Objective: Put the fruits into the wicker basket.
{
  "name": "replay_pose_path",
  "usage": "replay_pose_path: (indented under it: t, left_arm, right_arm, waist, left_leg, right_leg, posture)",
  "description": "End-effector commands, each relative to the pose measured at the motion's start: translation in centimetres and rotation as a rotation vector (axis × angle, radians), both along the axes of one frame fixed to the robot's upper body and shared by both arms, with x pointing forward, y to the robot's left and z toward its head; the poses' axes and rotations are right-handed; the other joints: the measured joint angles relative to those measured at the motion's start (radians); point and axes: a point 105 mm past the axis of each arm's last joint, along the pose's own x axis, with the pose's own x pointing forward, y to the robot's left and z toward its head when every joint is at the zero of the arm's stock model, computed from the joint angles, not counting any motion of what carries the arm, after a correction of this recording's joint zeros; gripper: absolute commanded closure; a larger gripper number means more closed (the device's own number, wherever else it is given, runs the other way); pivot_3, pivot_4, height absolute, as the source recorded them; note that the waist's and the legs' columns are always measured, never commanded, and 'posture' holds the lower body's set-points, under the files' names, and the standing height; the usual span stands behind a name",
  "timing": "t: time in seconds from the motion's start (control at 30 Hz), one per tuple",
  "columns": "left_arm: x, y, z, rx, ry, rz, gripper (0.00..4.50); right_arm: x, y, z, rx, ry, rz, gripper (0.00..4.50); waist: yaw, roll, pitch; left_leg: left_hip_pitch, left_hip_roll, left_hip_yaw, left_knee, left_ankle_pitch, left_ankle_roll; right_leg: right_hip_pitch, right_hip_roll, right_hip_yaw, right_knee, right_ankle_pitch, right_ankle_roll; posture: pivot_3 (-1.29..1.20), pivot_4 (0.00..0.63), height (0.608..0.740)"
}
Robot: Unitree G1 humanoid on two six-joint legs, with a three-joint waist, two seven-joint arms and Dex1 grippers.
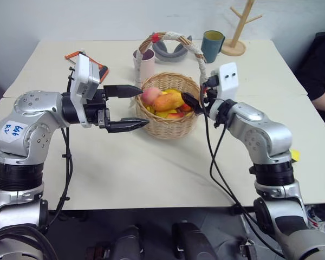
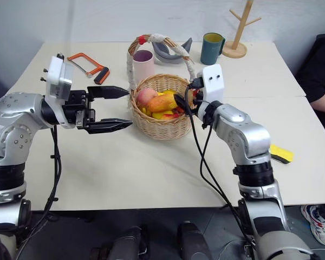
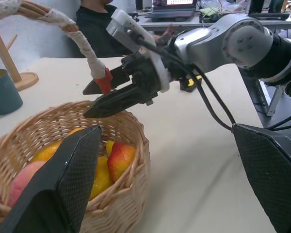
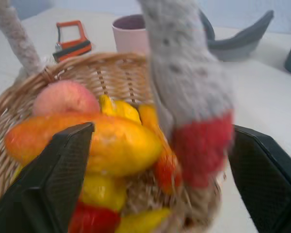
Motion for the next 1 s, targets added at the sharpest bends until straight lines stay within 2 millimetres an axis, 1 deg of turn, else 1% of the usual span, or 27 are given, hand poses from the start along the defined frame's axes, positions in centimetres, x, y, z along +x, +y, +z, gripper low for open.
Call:
replay_pose_path:
  t: [0.03, 0.07, 0.13, 0.2, 0.23, 0.27, 0.3, 0.33, 0.43, 0.53, 0.57, 0.63, 0.73, 0.77, 0.8, 0.83, 0.9, 0.93, 0.97, 1.0]
  left_arm:
    - [-0.2, 0.3, 1.0, -0.010, -0.050, 0.009, 0.00]
    - [-0.2, 0.3, 1.0, -0.011, -0.051, 0.012, 0.00]
    - [-0.3, 0.2, 0.9, -0.015, -0.049, 0.013, 0.00]
    - [-0.7, 0.1, 0.7, -0.024, -0.047, -0.004, 0.00]
    - [-0.9, -0.1, 0.6, -0.028, -0.044, -0.015, 0.00]
    - [-0.9, -0.2, 0.5, -0.027, -0.043, -0.020, 0.00]
    - [-0.9, -0.4, 0.5, -0.024, -0.044, -0.023, 0.00]
    - [-0.8, -0.5, 0.5, -0.023, -0.046, -0.024, 0.00]
    - [-0.5, -0.6, 0.7, -0.027, -0.047, -0.026, 0.00]
    - [-0.2, -0.7, 0.9, -0.036, -0.047, -0.034, 0.00]
    - [-0.2, -0.8, 0.8, -0.035, -0.042, -0.045, 0.00]
    - [-0.2, -1.0, 0.6, -0.035, -0.034, -0.061, 0.00]
    - [0.0, -1.2, 0.7, -0.047, -0.028, -0.079, 0.00]
    - [0.0, -1.3, 0.8, -0.050, -0.027, -0.084, 0.00]
    - [0.0, -1.3, 0.8, -0.052, -0.027, -0.086, 0.00]
    - [0.0, -1.3, 0.8, -0.055, -0.024, -0.096, 0.00]
    - [0.0, -1.3, 0.8, -0.057, -0.020, -0.106, 0.00]
    - [0.1, -1.3, 0.7, -0.057, -0.019, -0.108, 0.00]
    - [0.1, -1.3, 0.7, -0.056, -0.020, -0.108, 0.00]
    - [0.2, -1.4, 0.7, -0.055, -0.018, -0.113, 0.00]
  right_arm:
    - [0.3, -0.9, 1.6, 0.013, -0.075, -0.036, 1.70]
    - [0.2, -0.9, 1.6, 0.010, -0.080, -0.036, 1.89]
    - [0.0, -0.9, 1.5, -0.003, -0.095, -0.033, 2.60]
    - [-0.4, -0.8, 1.4, -0.051, -0.135, -0.032, 3.16]
    - [-0.7, -0.8, 1.4, -0.074, -0.156, -0.027, 3.55]
    - [-0.9, -0.8, 1.4, -0.082, -0.171, -0.026, 3.81]
    - [-1.2, -1.1, 1.6, -0.078, -0.182, -0.028, 4.18]
    - [-1.4, -1.4, 1.8, -0.069, -0.191, -0.033, 4.32]
    - [-2.0, -2.2, 2.4, -0.064, -0.208, -0.041, 4.32]
    - [-2.7, -3.2, 3.6, -0.085, -0.245, -0.047, 4.32]
    - [-3.1, -4.5, 4.7, -0.088, -0.266, -0.063, 4.32]
    - [-4.1, -6.7, 6.1, -0.094, -0.295, -0.092, 4.32]
    - [-5.7, -10.7, 7.1, -0.151, -0.310, -0.155, 4.32]
    - [-6.1, -11.9, 7.1, -0.167, -0.305, -0.179, 4.32]
    - [-6.3, -12.6, 7.1, -0.176, -0.302, -0.192, 4.32]
    - [-6.6, -14.9, 6.7, -0.188, -0.280, -0.258, 4.32]
    - [-7.1, -17.9, 6.3, -0.200, -0.257, -0.345, 4.32]
    - [-7.3, -18.9, 6.1, -0.193, -0.252, -0.373, 4.32]
    - [-7.4, -19.3, 6.1, -0.186, -0.252, -0.382, 4.32]
    - [-7.5, -20.6, 5.4, -0.176, -0.234, -0.417, 4.32]
  waist:
    - [0.001, 0.000, 0.000]
    - [0.000, 0.000, 0.000]
    - [0.000, 0.000, 0.000]
    - [-0.001, 0.000, 0.000]
    - [-0.002, 0.000, 0.000]
    - [-0.002, 0.000, 0.000]
    - [-0.003, 0.000, 0.000]
    - [-0.002, 0.000, 0.000]
    - [-0.001, 0.000, 0.000]
    - [0.000, 0.000, 0.000]
    - [0.001, 0.000, 0.000]
    - [0.004, 0.000, 0.000]
    - [0.019, 0.000, 0.000]
    - [0.023, 0.000, 0.000]
    - [0.024, 0.000, 0.000]
    - [0.025, 0.000, 0.000]
    - [0.025, 0.000, 0.000]
    - [0.025, 0.000, 0.000]
    - [0.022, 0.000, 0.000]
    - [0.019, 0.000, 0.000]
  left_leg:
    - [0.000, -0.001, 0.000, 0.000, 0.000, 0.000]
    - [0.000, -0.001, 0.000, 0.000, 0.000, 0.001]
    - [0.000, -0.001, 0.001, 0.001, -0.001, 0.001]
    - [0.000, 0.000, 0.001, 0.001, 0.000, 0.001]
    - [0.000, 0.000, 0.001, 0.001, 0.000, 0.001]
    - [0.000, 0.000, 0.001, 0.000, 0.000, 0.001]
    - [0.000, 0.000, 0.001, 0.000, 0.000, 0.001]
    - [0.000, 0.000, 0.001, 0.000, 0.000, 0.001]
    - [0.000, 0.000, 0.001, 0.001, 0.000, 0.001]
    - [0.000, 0.000, 0.001, 0.001, 0.000, 0.001]
    - [0.000, 0.000, 0.001, 0.001, 0.000, 0.001]
    - [0.000, -0.001, 0.001, 0.001, 0.000, 0.001]
    - [0.000, -0.001, 0.001, 0.001, -0.001, 0.001]
    - [0.000, -0.001, 0.001, 0.001, -0.001, 0.001]
    - [0.000, -0.001, 0.001, 0.001, -0.001, 0.001]
    - [0.000, -0.001, 0.001, 0.001, -0.001, 0.001]
    - [0.000, -0.001, 0.001, 0.002, -0.001, 0.001]
    - [0.000, -0.001, 0.001, 0.002, -0.001, 0.001]
    - [0.001, -0.001, 0.002, 0.002, -0.001, 0.001]
    - [0.001, -0.001, 0.002, 0.002, -0.001, 0.001]
  right_leg:
    - [0.000, -0.001, 0.000, 0.000, 0.000, 0.000]
    - [0.000, -0.001, 0.000, 0.000, 0.000, 0.000]
    - [0.000, -0.001, 0.000, 0.000, 0.000, 0.000]
    - [0.000, -0.001, 0.000, 0.000, 0.000, 0.000]
    - [0.000, 0.000, 0.000, 0.000, 0.000, 0.000]
    - [0.000, 0.000, 0.000, 0.000, 0.000, 0.000]
    - [0.000, 0.000, 0.000, 0.000, 0.000, 0.000]
    - [0.000, 0.000, 0.000, 0.000, 0.000, 0.000]
    - [0.000, 0.000, 0.000, 0.001, 0.000, 0.000]
    - [0.000, 0.000, 0.000, 0.001, 0.000, 0.000]
    - [0.000, 0.000, 0.000, 0.001, 0.000, 0.000]
    - [0.000, -0.001, 0.000, 0.001, 0.000, 0.000]
    - [0.000, -0.001, 0.000, 0.000, 0.000, 0.000]
    - [0.000, -0.001, 0.000, 0.000, 0.000, 0.000]
    - [0.001, -0.001, 0.000, -0.001, 0.000, 0.000]
    - [0.001, -0.001, 0.000, -0.001, 0.000, 0.000]
    - [0.001, 0.000, 0.000, -0.001, 0.000, 0.000]
    - [0.002, 0.000, 0.000, -0.001, 0.000, 0.000]
    - [0.002, 0.000, 0.001, -0.001, 0.000, 0.001]
    - [0.002, 0.000, 0.002, -0.001, 0.000, 0.001]
  posture:
    - [0.00, 0.150, 0.740]
    - [0.00, 0.150, 0.740]
    - [0.00, 0.150, 0.740]
    - [0.00, 0.150, 0.740]
    - [0.00, 0.150, 0.740]
    - [0.00, 0.150, 0.740]
    - [0.00, 0.150, 0.740]
    - [0.00, 0.150, 0.740]
    - [0.00, 0.150, 0.740]
    - [0.00, 0.150, 0.740]
    - [0.00, 0.150, 0.740]
    - [0.00, 0.150, 0.740]
    - [0.00, 0.150, 0.740]
    - [0.00, 0.150, 0.740]
    - [0.00, 0.150, 0.740]
    - [0.00, 0.150, 0.740]
    - [0.00, 0.150, 0.740]
    - [0.00, 0.150, 0.740]
    - [0.00, 0.150, 0.740]
    - [0.00, 0.150, 0.740]
